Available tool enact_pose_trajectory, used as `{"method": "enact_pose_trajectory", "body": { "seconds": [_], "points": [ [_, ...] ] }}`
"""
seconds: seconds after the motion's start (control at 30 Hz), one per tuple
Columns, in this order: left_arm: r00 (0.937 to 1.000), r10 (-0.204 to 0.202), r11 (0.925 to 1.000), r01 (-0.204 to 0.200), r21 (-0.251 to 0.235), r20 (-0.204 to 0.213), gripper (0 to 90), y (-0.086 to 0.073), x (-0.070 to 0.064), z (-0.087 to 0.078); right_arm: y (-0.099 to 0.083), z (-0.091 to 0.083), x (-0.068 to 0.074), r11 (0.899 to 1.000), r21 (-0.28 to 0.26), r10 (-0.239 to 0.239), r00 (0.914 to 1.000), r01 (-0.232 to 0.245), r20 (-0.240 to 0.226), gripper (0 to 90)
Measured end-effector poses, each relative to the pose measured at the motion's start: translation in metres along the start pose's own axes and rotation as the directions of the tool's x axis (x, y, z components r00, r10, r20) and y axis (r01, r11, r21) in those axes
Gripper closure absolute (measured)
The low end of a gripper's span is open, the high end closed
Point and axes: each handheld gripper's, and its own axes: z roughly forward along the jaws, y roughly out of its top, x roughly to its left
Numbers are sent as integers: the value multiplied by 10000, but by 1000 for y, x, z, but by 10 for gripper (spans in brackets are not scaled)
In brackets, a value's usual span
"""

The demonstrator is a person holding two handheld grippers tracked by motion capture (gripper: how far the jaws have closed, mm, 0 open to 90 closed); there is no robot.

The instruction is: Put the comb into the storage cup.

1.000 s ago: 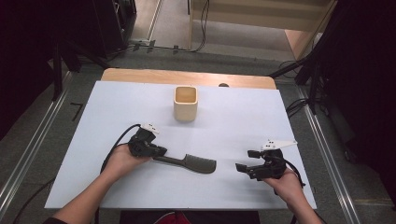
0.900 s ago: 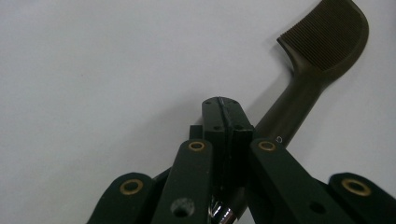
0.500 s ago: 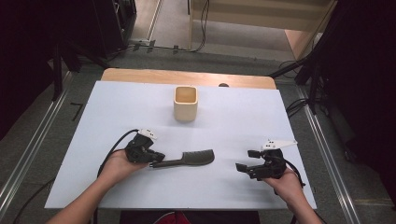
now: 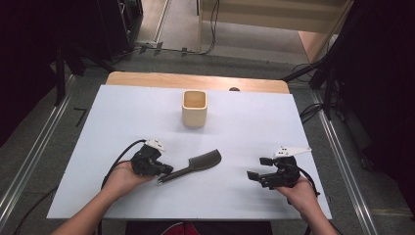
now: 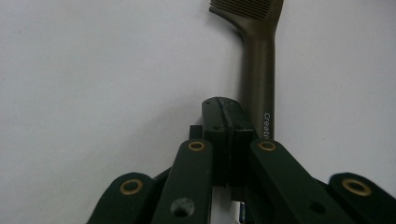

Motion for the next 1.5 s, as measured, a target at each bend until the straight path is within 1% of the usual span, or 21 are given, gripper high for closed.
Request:
{"method": "enact_pose_trajectory", "body": {
  "seconds": [0.07,0.2,0.33,0.53,0.67,1.03,1.07,1.1,1.17,1.23,1.27,1.3,1.33,1.37,1.4,1.43,1.47,1.5],
  "points": [
    [10000,12,10000,-12,-8,22,900,0,-1,1,0,0,0,10000,-5,17,10000,-17,5,142],
    [9999,-87,10000,88,-28,90,900,0,-2,1,0,0,0,10000,-3,8,10000,-8,-1,142],
    [9999,14,10000,-15,46,136,900,0,-2,1,0,0,0,10000,1,7,10000,-7,11,142],
    [9999,3,10000,-4,70,161,900,0,-3,2,0,1,1,10000,45,20,10000,-20,8,142],
    [9995,-66,9999,63,88,321,900,1,-4,3,0,1,1,10000,70,-14,10000,14,-28,142],
    [9990,-90,9999,86,80,430,897,1,-4,3,0,2,1,9999,117,-55,10000,56,-60,142],
    [9990,-110,9999,108,48,423,885,1,-4,3,0,2,1,9999,102,-65,10000,65,-48,142],
    [9990,-132,9999,133,-16,425,851,1,-3,3,0,2,1,9999,96,-74,10000,75,-45,142],
    [9986,-255,9996,260,-99,463,850,1,-2,0,0,2,1,9999,95,-64,10000,64,-43,142],
    [9976,-381,9985,403,-363,577,824,0,-1,-5,0,1,1,10000,91,-34,10000,34,-32,142],
    [9969,-520,9967,555,-595,588,763,-1,-1,-10,-1,1,1,10000,86,-28,10000,29,-35,142],
    [9969,-520,9967,555,-595,588,740,-1,-1,-10,-1,1,1,10000,82,-27,10000,27,-36,142],
    [9960,-601,9952,650,-733,667,740,-3,-1,-14,-1,1,1,10000,82,-27,10000,27,-36,142],
    [9947,-763,9923,825,-920,688,659,-4,-1,-17,0,1,1,10000,91,-29,10000,29,-41,142],
    [9935,-858,9892,939,-1127,747,659,-6,-1,-20,0,1,1,10000,87,-27,10000,27,-38,142],
    [9922,-999,9853,1091,-1314,744,618,-7,-1,-24,0,1,2,10000,84,-22,10000,22,-29,142],
    [9900,-1153,9803,1267,-1514,818,596,-8,0,-27,0,2,2,10000,77,-45,10000,45,-41,142],
    [9881,-1243,9753,1384,-1723,904,511,-9,0,-30,0,2,2,9999,110,-62,10000,63,-35,142]
  ]
}}
